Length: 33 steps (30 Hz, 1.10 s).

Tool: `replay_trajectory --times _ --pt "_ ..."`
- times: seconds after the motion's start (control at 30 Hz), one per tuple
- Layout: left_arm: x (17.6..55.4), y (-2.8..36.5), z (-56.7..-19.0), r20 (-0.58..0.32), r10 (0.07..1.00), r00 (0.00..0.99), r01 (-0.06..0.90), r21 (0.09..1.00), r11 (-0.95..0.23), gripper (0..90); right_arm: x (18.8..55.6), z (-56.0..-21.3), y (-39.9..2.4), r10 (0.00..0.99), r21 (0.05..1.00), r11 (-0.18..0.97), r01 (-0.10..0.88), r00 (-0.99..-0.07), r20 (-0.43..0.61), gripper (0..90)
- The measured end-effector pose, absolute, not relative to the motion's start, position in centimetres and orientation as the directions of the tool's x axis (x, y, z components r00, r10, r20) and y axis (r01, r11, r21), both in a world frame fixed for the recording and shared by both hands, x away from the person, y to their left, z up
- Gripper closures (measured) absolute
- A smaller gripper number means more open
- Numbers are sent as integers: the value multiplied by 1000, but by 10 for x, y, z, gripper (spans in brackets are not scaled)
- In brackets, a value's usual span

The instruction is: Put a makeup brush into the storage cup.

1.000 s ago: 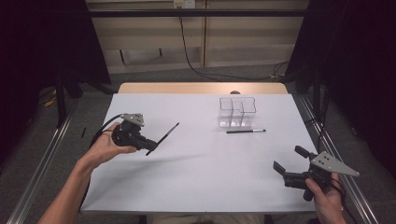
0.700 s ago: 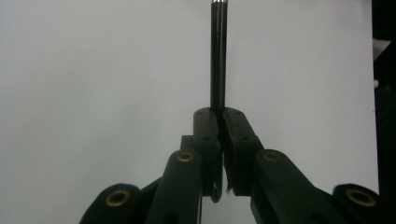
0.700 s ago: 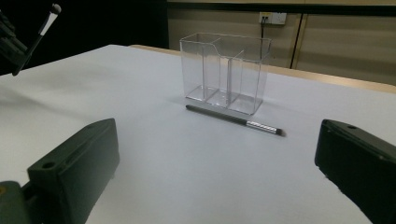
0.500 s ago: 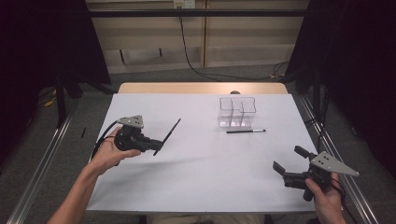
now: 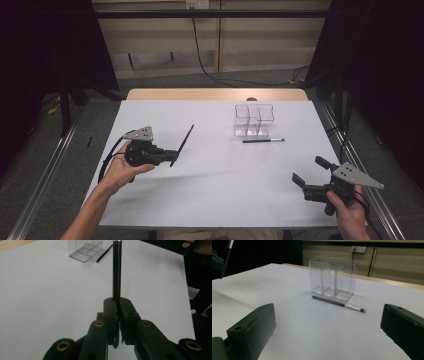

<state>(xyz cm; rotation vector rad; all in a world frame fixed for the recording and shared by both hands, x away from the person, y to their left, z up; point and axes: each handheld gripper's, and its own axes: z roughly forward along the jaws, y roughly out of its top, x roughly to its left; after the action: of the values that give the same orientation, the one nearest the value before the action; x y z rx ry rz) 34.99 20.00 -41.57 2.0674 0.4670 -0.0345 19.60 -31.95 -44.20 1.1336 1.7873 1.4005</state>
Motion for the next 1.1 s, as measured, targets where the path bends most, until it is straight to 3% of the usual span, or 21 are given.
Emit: replay_trajectory --times 0.6,1.1 --pt "339 201 -414 -168 362 917 275 924 -267 844 196 -442 -319 889 961 72 266 -454 59 0" --pt "326 200 -426 -217 384 897 297 941 -161 844 194 -441 -318 885 964 64 257 -462 64 0"
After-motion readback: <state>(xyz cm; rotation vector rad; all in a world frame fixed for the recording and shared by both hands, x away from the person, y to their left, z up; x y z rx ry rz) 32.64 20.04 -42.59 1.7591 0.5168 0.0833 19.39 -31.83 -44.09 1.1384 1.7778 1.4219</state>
